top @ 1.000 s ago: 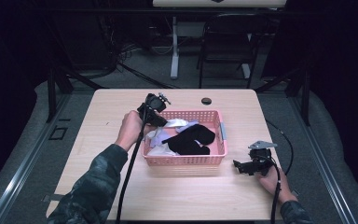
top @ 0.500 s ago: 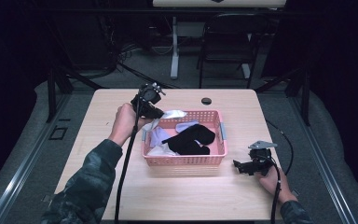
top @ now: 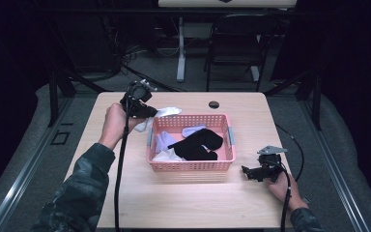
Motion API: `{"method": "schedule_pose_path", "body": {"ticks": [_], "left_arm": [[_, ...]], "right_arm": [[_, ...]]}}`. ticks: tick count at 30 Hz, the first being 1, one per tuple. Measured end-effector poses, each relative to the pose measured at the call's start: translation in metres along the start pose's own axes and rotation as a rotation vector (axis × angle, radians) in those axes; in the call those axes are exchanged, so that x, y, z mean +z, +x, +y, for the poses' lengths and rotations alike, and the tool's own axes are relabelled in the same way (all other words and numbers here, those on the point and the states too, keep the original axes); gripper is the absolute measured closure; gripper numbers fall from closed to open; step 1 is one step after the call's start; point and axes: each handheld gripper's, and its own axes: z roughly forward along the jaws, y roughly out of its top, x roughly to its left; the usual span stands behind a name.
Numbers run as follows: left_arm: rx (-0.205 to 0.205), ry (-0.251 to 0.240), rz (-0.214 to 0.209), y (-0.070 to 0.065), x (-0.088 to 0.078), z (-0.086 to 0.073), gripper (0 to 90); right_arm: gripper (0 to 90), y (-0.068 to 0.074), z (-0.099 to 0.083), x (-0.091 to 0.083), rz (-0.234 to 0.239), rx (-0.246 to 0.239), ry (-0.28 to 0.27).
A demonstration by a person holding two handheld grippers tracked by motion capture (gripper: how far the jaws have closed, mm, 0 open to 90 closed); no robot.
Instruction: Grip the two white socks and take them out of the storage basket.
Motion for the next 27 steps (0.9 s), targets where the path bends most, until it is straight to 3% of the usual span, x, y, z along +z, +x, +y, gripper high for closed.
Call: {"method": "schedule_pose_path", "body": {"ticks": [15, 22, 27], "left_arm": [[-0.11, -0.028, 0.048, 0.038, -0.029, -0.039, 86.4], [-0.16, -0.038, 0.063, 0.053, -0.032, -0.059, 86.3], [-0.184, -0.02, 0.069, 0.062, -0.028, -0.073, 86.3]], "right_arm": [[0.0, 0.0, 0.0, 0.0, 0.0, 0.0, 0.0], [0.0, 0.0, 0.0, 0.0, 0.0, 0.0, 0.0], [0.0, 0.0, 0.0, 0.0, 0.0, 0.0, 0.0]]}}
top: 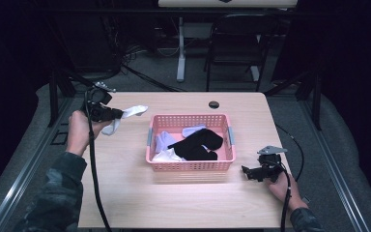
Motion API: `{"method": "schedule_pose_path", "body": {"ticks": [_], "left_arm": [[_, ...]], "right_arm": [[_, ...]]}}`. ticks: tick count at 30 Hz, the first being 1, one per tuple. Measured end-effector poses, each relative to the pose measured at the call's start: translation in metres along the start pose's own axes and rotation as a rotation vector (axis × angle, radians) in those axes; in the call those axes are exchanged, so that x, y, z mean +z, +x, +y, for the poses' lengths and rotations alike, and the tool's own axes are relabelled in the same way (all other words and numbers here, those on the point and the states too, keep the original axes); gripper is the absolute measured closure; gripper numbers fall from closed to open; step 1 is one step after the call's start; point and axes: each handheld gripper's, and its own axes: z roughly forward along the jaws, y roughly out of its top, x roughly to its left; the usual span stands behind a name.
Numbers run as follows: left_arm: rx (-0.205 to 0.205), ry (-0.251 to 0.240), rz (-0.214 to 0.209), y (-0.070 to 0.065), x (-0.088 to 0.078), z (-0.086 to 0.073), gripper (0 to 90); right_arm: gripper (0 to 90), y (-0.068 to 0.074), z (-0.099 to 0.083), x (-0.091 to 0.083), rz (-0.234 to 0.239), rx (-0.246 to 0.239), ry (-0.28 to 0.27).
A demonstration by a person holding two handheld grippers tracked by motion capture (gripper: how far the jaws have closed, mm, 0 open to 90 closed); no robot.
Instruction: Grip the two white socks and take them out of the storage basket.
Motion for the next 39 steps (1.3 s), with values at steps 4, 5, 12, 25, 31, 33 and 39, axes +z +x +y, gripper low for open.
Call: {"method": "schedule_pose_path", "body": {"ticks": [4, 5, 12, 25, 31, 33, 39], "left_arm": [[-0.028, -0.003, 0.003, 0.008, 0.002, -0.01, 86.4], [-0.041, 0.0, 0.006, 0.012, 0.004, -0.015, 86.4], [-0.096, 0.024, 0.013, 0.025, 0.011, -0.037, 86.4], [-0.176, 0.074, 0.014, 0.042, 0.032, -0.071, 86.4], [-0.209, 0.117, 0.007, 0.05, 0.052, -0.092, 86.4], [-0.226, 0.127, 0.007, 0.051, 0.056, -0.097, 86.4], [-0.258, 0.158, -0.001, 0.058, 0.069, -0.114, 86.3]], "right_arm": [[0.0, 0.0, 0.0, 0.0, 0.0, 0.0, 0.0], [0.0, 0.0, 0.0, 0.0, 0.0, 0.0, 0.0], [0.0, 0.0, 0.0, 0.0, 0.0, 0.0, 0.0], [0.0, 0.0, 0.0, 0.0, 0.0, 0.0, 0.0], [0.0, 0.0, 0.0, 0.0, 0.0, 0.0, 0.0], [0.0, 0.0, 0.0, 0.0, 0.0, 0.0, 0.0], [0.0, 0.0, 0.0, 0.0, 0.0, 0.0, -0.001]]}}
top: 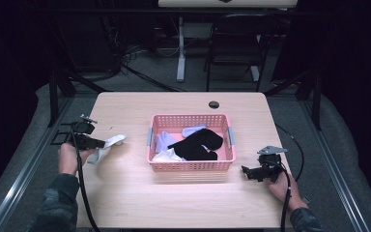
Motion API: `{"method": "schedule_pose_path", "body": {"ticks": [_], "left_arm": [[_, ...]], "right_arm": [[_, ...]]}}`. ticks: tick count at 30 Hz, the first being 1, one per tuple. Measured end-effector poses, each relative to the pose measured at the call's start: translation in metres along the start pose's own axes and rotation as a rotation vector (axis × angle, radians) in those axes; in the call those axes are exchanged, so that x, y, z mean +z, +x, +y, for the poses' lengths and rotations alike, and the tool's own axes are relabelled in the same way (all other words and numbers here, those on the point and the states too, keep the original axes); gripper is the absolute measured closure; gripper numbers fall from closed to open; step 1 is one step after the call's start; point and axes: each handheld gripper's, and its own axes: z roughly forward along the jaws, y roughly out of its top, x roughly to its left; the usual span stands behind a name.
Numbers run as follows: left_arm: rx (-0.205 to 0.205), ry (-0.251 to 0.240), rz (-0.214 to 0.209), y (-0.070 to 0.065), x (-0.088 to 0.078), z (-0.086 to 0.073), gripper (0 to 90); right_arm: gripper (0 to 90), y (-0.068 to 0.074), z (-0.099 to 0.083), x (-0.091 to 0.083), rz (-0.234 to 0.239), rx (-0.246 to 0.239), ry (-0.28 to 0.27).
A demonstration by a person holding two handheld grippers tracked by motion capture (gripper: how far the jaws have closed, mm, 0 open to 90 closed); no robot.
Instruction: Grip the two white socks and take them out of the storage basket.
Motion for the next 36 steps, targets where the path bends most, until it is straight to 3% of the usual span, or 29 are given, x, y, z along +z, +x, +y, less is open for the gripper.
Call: {"method": "schedule_pose_path", "body": {"ticks": [8, 11, 14, 16, 17, 21, 25, 30, 31, 32, 36], "left_arm": [[-0.026, 0.055, -0.034, 0.005, 0.019, -0.014, 82.2], [-0.03, 0.061, -0.041, 0.005, 0.02, -0.017, 63.2], [-0.034, 0.047, -0.01, 0.003, 0.01, -0.018, 42.2], [-0.032, 0.031, -0.009, 0.002, 0.004, -0.018, 37.5], [-0.015, 0.013, 0.003, -0.001, -0.006, -0.015, 29.6], [0.024, -0.033, 0.024, -0.011, -0.022, -0.007, 21.6], [0.121, -0.072, 0.019, -0.039, -0.04, 0.012, 17.5], [0.207, -0.097, -0.007, -0.07, -0.047, 0.032, 15.2], [0.207, -0.097, -0.007, -0.07, -0.047, 0.032, 15.0], [0.232, -0.095, -0.023, -0.081, -0.047, 0.039, 14.8], [0.289, -0.088, -0.036, -0.101, -0.043, 0.053, 12.4]], "right_arm": [[0.0, 0.0, 0.0, 0.0, 0.0, 0.0, 0.0], [0.0, 0.0, 0.0, 0.0, 0.0, 0.0, 0.0], [0.0, 0.0, 0.0, 0.0, 0.0, 0.0, 0.0], [0.0, 0.0, 0.0, 0.0, 0.0, 0.0, 0.0], [0.0, 0.0, 0.0, 0.0, 0.0, 0.0, 0.0], [0.0, 0.0, 0.0, 0.0, 0.001, 0.0, 0.001], [0.0, 0.0, 0.0, 0.0, 0.001, 0.0, 0.0], [0.0, 0.0, 0.0, 0.0, 0.001, 0.0, 0.001], [0.0, 0.0, 0.0, 0.0, 0.001, 0.0, 0.001], [0.0, 0.0, 0.0, 0.0, 0.001, 0.0, 0.0], [0.0, 0.0, 0.0, 0.0, 0.001, 0.0, 0.001]]}}
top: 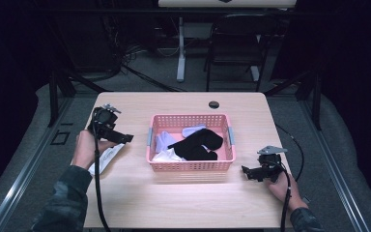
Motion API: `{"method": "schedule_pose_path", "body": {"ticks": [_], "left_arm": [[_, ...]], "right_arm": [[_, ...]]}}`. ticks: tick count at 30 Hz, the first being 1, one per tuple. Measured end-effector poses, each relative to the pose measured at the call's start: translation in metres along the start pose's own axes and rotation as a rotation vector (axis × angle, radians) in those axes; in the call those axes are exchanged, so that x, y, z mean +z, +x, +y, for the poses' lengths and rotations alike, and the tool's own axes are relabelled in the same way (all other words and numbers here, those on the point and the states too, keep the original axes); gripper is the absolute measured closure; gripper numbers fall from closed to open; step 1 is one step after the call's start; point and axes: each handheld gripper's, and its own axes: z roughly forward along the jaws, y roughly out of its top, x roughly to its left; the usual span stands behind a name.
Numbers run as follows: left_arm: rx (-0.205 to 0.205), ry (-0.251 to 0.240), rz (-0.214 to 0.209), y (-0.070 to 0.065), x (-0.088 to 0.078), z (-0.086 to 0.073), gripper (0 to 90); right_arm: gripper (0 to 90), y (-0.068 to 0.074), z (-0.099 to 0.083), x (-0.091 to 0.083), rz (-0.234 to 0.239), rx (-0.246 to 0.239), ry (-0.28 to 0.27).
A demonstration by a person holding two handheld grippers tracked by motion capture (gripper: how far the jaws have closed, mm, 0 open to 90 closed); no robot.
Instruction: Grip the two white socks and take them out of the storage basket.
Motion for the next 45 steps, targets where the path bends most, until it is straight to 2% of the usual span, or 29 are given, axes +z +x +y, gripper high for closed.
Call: {"method": "schedule_pose_path", "body": {"ticks": [1, 2, 5, 7, 8, 11, 14, 17, 20, 23, 24, 25, 27, 29, 30, 31, 33, 35, 43, 45], "left_arm": [[0.0, 0.0, 0.0, 0.0, 0.0, 0.0, 11.7], [0.024, 0.009, -0.016, -0.008, 0.005, 0.008, 10.3], [0.054, 0.02, -0.028, -0.019, 0.011, 0.017, 6.8], [0.058, 0.021, -0.025, -0.022, 0.014, 0.02, 2.0], [0.073, 0.025, -0.04, -0.028, 0.019, 0.025, 1.6], [0.084, 0.03, -0.044, -0.034, 0.025, 0.029, 0.5], [0.115, 0.05, -0.075, -0.045, 0.037, 0.035, 1.1], [0.144, 0.065, -0.107, -0.054, 0.046, 0.037, 5.0], [0.166, 0.088, -0.148, -0.063, 0.054, 0.039, 14.4], [0.184, 0.094, -0.155, -0.068, 0.058, 0.04, 17.6], [0.205, 0.107, -0.173, -0.072, 0.063, 0.041, 22.5], [0.205, 0.107, -0.173, -0.072, 0.063, 0.041, 26.4], [0.216, 0.13, -0.186, -0.077, 0.073, 0.039, 28.9], [0.218, 0.146, -0.188, -0.079, 0.076, 0.038, 32.5], [0.213, 0.163, -0.212, -0.079, 0.081, 0.038, 34.6], [0.213, 0.163, -0.212, -0.079, 0.081, 0.038, 35.9], [0.214, 0.181, -0.222, -0.08, 0.085, 0.038, 43.0], [0.216, 0.2, -0.236, -0.081, 0.089, 0.038, 44.7], [0.204, 0.268, -0.228, -0.08, 0.099, 0.035, 52.9], [0.203, 0.282, -0.224, -0.08, 0.102, 0.032, 61.5]], "right_arm": [[0.0, 0.0, 0.0, 0.0, 0.0, 0.0, 0.0], [0.0, 0.0, 0.0, 0.0, 0.0, 0.0, -0.001], [0.0, 0.0, 0.0, 0.0, 0.0, 0.0, 0.0], [0.0, 0.0, 0.0, 0.0, 0.0, 0.0, -0.001], [0.0, 0.0, 0.0, 0.0, 0.0, 0.0, 0.0], [0.0, 0.0, 0.0, 0.0, 0.0, 0.0, 0.0], [0.0, 0.0, 0.0, 0.0, 0.0, 0.0, 0.0], [0.0, 0.0, 0.0, 0.0, 0.0, 0.0, 0.0], [0.0, 0.0, 0.0, 0.0, 0.0, 0.0, 0.0], [0.0, 0.0, 0.0, 0.0, 0.0, 0.0, 0.0], [0.0, 0.0, 0.0, 0.0, 0.0, 0.0, 0.0], [0.0, 0.0, 0.0, 0.0, 0.0, 0.0, 0.0], [0.0, 0.0, 0.0, 0.0, 0.0, 0.0, 0.0], [0.0, 0.0, 0.0, 0.0, 0.0, 0.0, 0.0], [0.0, 0.0, 0.0, 0.0, 0.0, 0.0, 0.0], [0.0, 0.0, 0.0, 0.0, 0.0, -0.001, 0.0], [0.0, 0.0, 0.0, 0.0, 0.0, 0.0, 0.0], [0.0, 0.0, 0.0, 0.0, 0.0, 0.0, -0.001], [0.0, 0.0, 0.0, 0.0, 0.0, 0.0, -0.001], [0.0, 0.0, 0.0, 0.0, 0.0, 0.0, -0.001]]}}
